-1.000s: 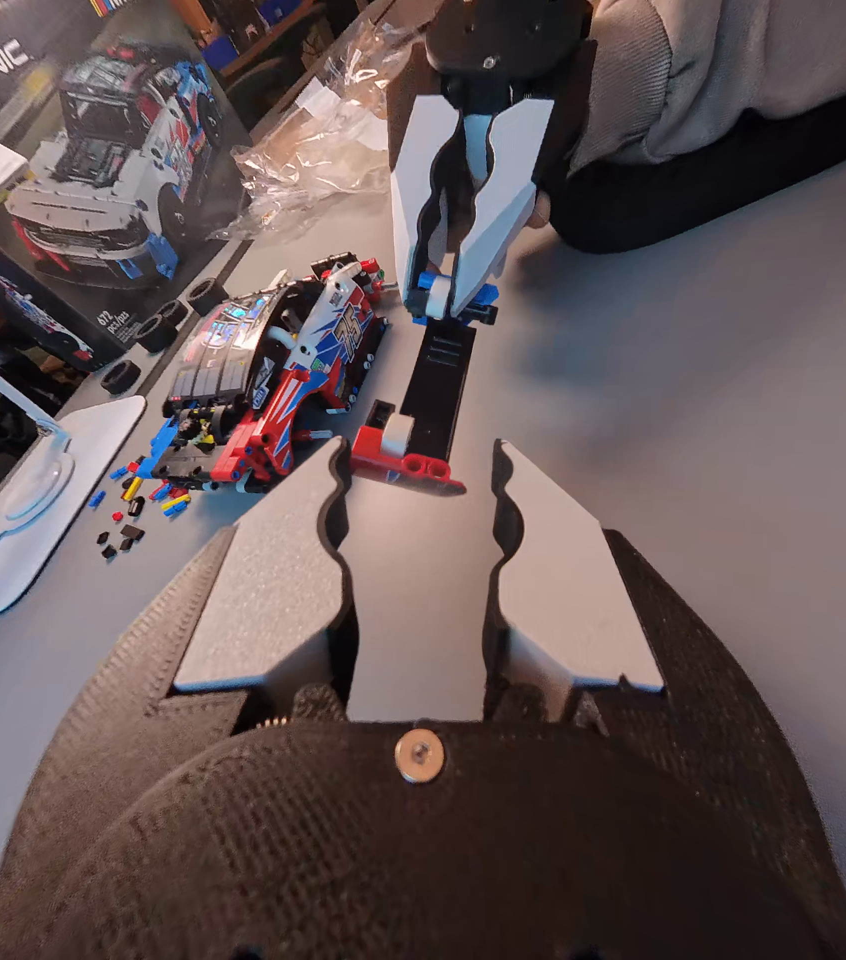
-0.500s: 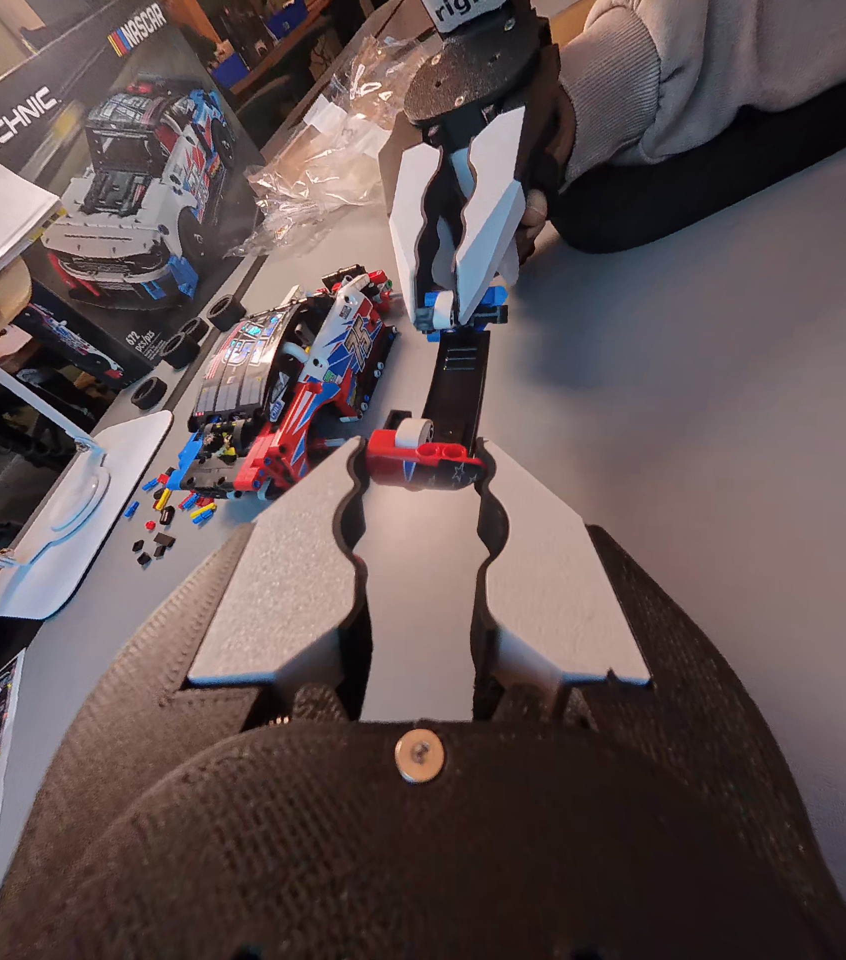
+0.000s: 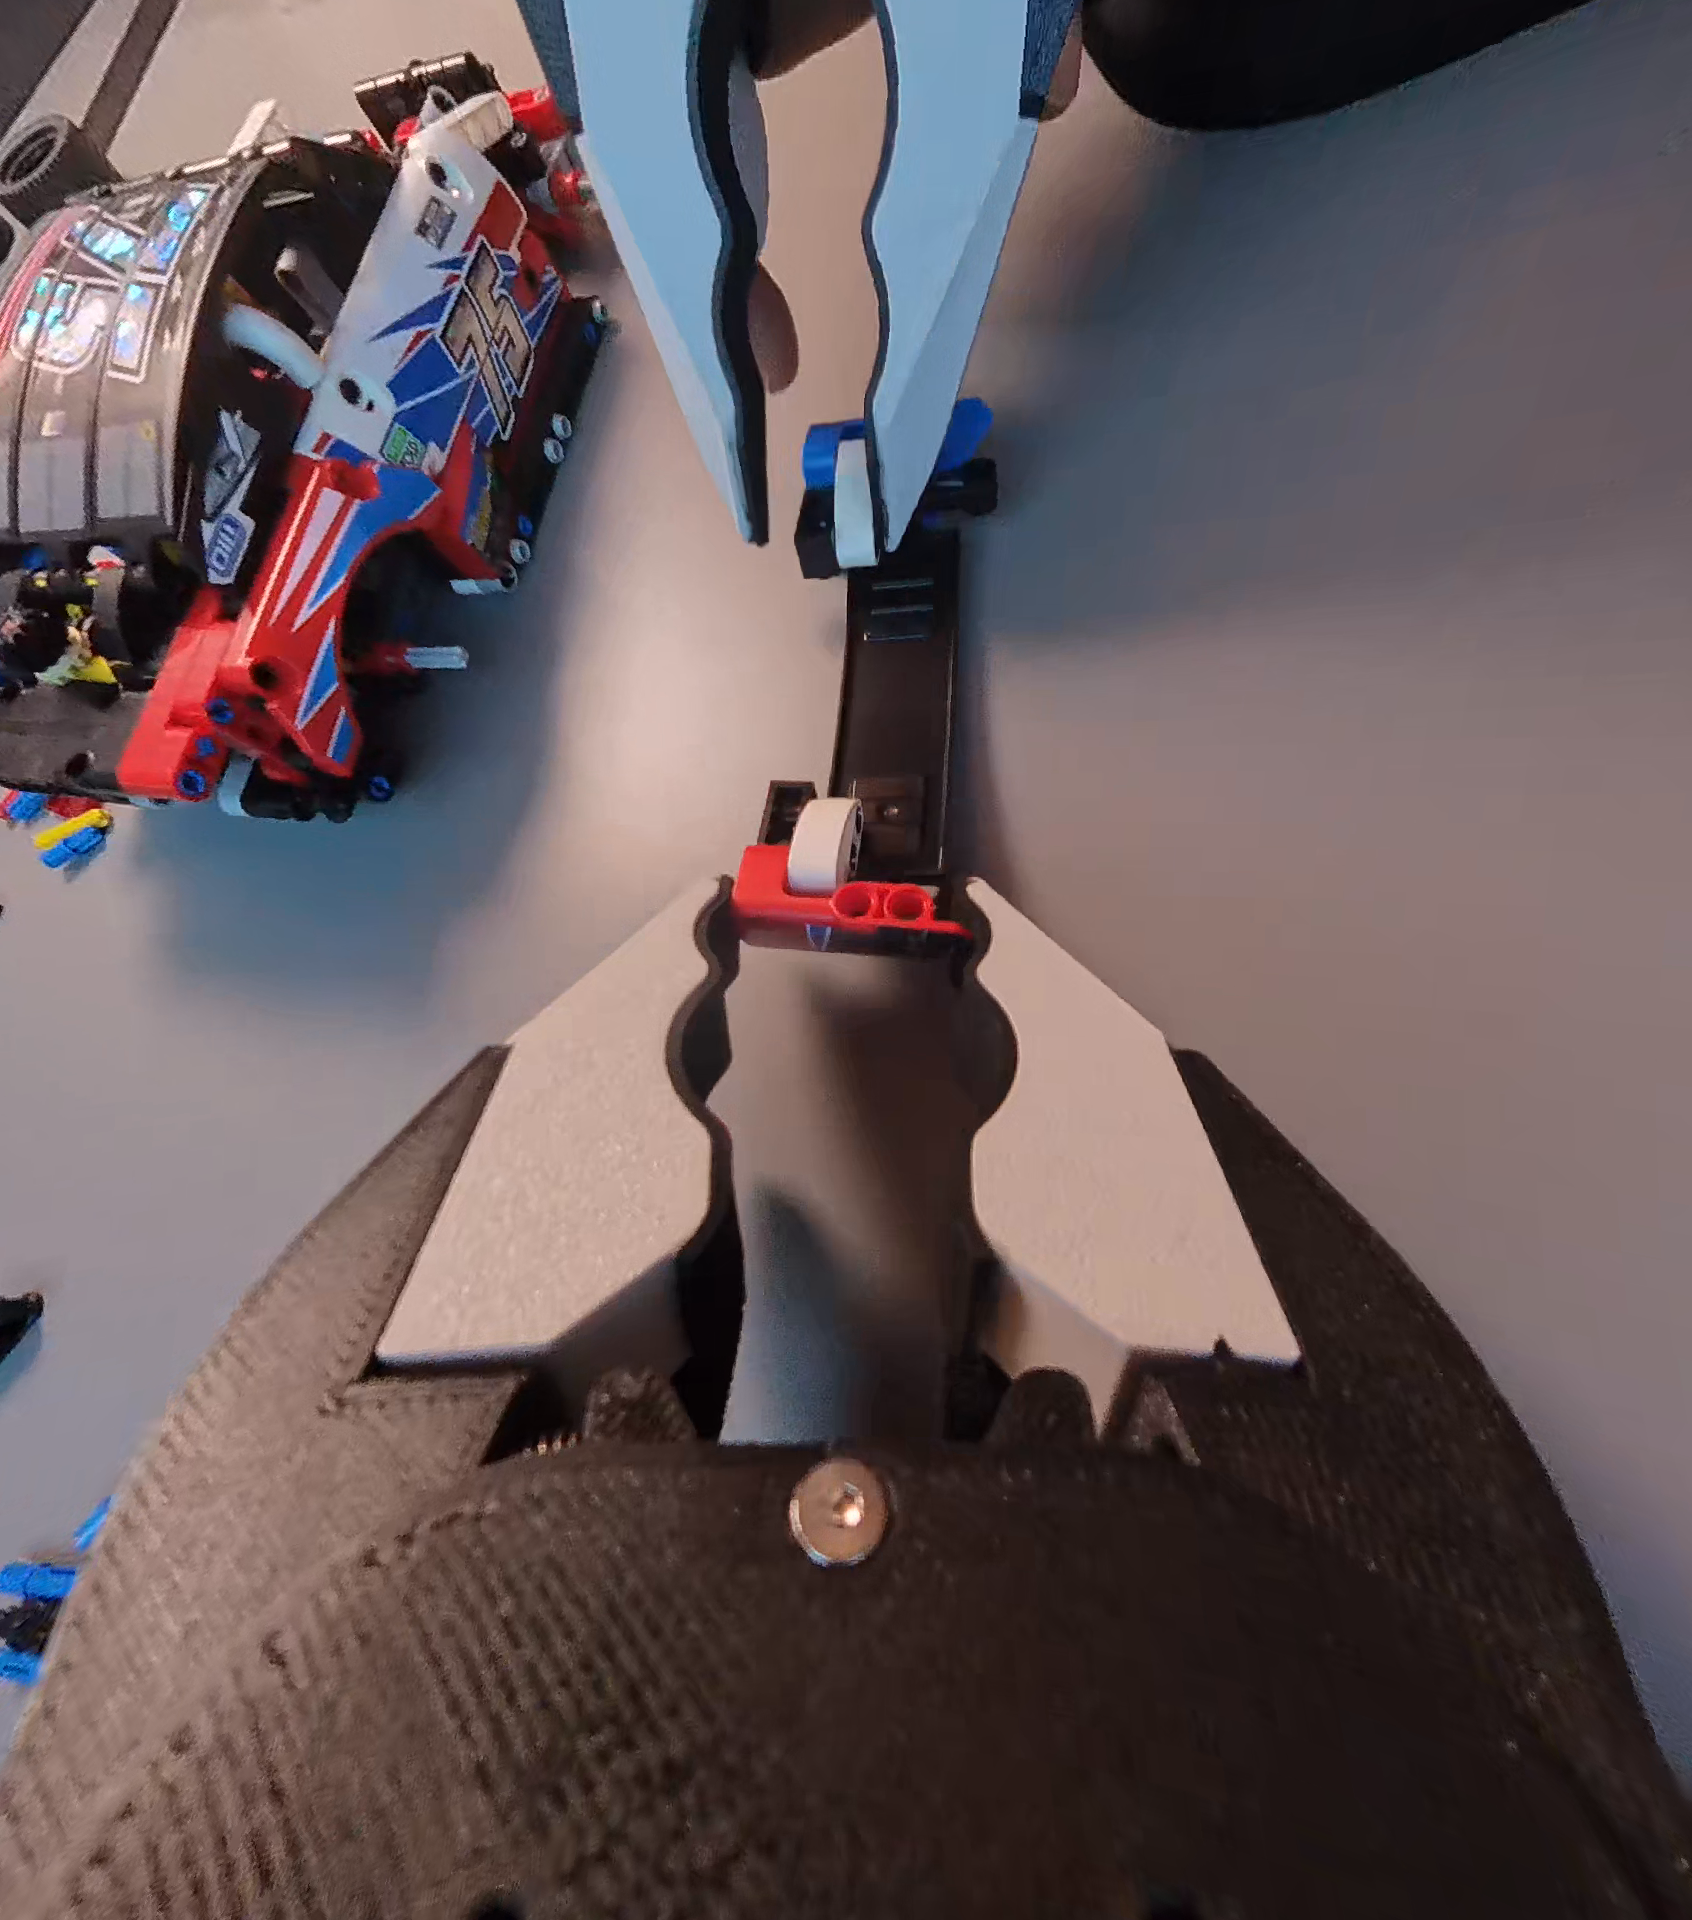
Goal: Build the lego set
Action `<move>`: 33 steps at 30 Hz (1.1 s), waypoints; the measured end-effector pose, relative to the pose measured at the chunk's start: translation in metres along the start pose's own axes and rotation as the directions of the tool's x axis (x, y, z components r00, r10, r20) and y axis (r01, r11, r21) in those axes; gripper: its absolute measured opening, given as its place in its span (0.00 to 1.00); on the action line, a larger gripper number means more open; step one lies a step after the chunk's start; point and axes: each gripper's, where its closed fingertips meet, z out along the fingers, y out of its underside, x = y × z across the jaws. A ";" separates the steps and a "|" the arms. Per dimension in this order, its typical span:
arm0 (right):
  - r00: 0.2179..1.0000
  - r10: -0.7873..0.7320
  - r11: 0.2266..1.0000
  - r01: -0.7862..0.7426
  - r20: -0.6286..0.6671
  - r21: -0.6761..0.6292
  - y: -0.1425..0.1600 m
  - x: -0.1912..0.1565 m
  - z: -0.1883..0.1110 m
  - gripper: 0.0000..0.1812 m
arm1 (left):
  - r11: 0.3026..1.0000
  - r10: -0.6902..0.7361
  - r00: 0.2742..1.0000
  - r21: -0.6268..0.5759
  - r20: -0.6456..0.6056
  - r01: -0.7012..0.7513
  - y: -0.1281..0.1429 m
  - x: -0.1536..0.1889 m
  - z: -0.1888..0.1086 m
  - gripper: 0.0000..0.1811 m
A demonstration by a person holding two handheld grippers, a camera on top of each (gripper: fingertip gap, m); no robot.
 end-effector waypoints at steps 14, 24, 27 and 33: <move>0.994 0.107 0.980 -0.104 -0.008 0.170 -0.007 0.005 -0.017 0.07 | 0.993 -0.116 0.992 0.000 -0.046 0.116 0.004 0.001 0.001 0.21; 0.999 0.031 0.999 -0.030 0.012 -0.028 -0.005 0.002 0.003 0.00 | 0.993 -0.119 0.992 -0.004 -0.035 0.119 0.005 0.000 -0.001 0.24; 1.000 0.025 0.999 -0.024 0.014 -0.037 -0.005 0.001 0.002 0.00 | 0.989 -0.143 0.988 0.022 -0.057 0.145 0.001 0.001 -0.003 0.28; 0.994 0.099 0.981 -0.091 -0.036 0.173 -0.027 0.013 -0.021 0.03 | 0.959 -0.230 0.968 0.144 -0.103 0.243 -0.018 -0.006 -0.016 0.33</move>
